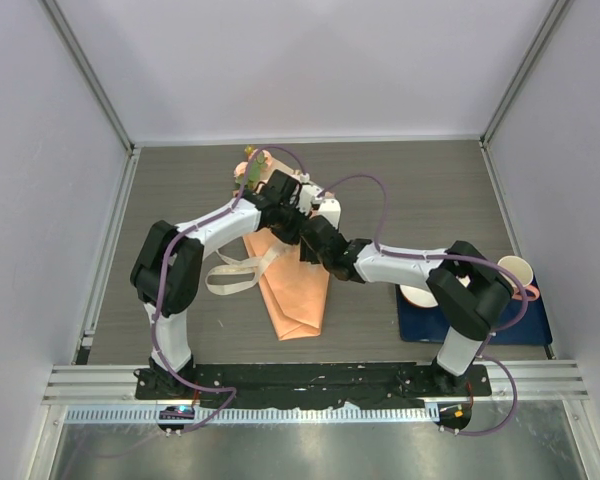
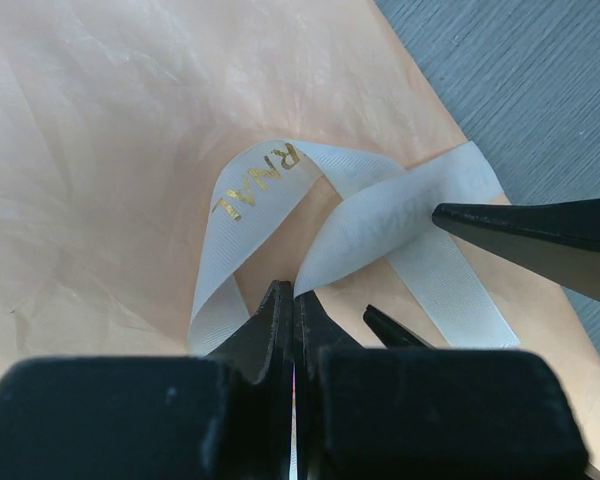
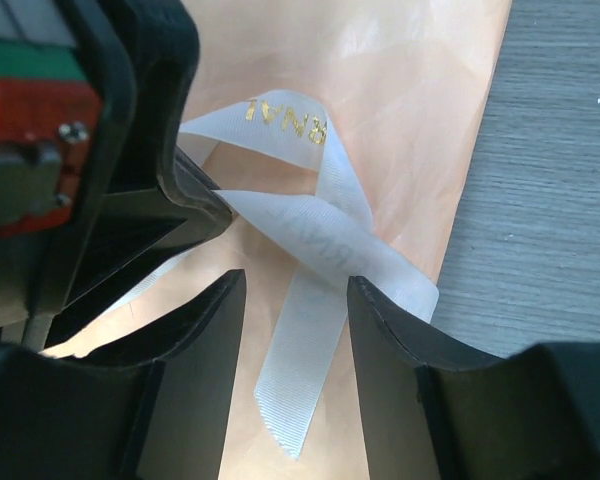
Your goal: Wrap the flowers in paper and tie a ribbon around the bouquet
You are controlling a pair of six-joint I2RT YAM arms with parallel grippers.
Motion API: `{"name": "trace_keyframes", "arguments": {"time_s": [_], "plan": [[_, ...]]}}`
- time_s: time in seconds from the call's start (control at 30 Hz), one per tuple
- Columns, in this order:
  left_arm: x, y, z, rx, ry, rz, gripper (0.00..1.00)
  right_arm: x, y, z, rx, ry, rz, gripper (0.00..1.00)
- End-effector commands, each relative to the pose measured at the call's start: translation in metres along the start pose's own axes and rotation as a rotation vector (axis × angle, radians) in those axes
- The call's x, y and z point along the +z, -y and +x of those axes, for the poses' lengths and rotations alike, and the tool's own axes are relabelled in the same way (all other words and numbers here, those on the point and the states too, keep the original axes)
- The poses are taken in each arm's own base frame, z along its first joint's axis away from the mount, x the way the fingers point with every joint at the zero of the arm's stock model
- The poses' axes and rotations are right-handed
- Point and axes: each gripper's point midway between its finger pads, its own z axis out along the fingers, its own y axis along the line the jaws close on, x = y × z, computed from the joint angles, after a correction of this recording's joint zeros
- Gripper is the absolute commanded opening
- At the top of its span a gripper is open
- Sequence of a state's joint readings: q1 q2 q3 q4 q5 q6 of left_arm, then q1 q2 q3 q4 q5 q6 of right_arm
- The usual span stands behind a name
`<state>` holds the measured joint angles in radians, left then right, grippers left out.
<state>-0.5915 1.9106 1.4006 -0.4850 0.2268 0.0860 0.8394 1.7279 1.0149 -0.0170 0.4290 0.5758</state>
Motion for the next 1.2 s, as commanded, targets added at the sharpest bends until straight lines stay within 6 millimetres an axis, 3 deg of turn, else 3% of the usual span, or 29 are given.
{"name": "trace_keyframes", "arguments": {"time_s": [0.0,0.37,0.47,0.67,0.77,0.8,0.87,0.93,1.0,1.03,1.13,1.17], "plan": [[-0.008,0.023,-0.026,0.031,0.073,0.076,0.00,-0.002,0.008,0.009,-0.025,0.000,0.066,0.51],[-0.006,0.029,-0.033,0.003,0.089,0.114,0.00,-0.010,0.013,0.025,-0.013,-0.021,0.099,0.50],[-0.007,0.029,-0.032,0.004,0.086,0.112,0.00,-0.010,0.014,0.021,-0.014,-0.014,0.117,0.44],[-0.007,0.030,-0.032,-0.007,0.084,0.114,0.01,-0.006,0.013,0.019,-0.035,-0.011,0.128,0.20],[-0.006,0.028,-0.031,-0.017,0.074,0.104,0.06,-0.013,0.012,0.011,-0.033,0.002,0.122,0.09],[-0.006,0.027,-0.030,-0.020,0.069,0.100,0.10,-0.017,0.011,0.008,-0.030,0.006,0.120,0.06],[-0.008,0.029,-0.026,-0.045,0.049,0.102,0.26,-0.028,0.012,0.000,-0.016,0.014,0.112,0.00],[-0.018,0.032,-0.029,-0.098,0.056,0.138,0.43,-0.036,0.011,0.000,-0.013,0.004,0.096,0.00],[-0.032,0.033,-0.035,-0.228,0.086,0.173,0.51,-0.048,0.011,-0.008,0.004,0.015,0.073,0.00],[-0.049,0.035,-0.038,-0.277,0.118,0.191,0.77,-0.052,0.012,-0.006,0.005,0.006,0.058,0.01],[-0.091,0.026,-0.045,-0.483,0.238,0.210,0.80,-0.062,0.009,-0.002,0.004,-0.020,0.017,0.00],[-0.104,0.010,-0.048,-0.544,0.289,0.187,0.80,-0.063,0.008,-0.001,0.002,-0.028,0.003,0.00]]}}
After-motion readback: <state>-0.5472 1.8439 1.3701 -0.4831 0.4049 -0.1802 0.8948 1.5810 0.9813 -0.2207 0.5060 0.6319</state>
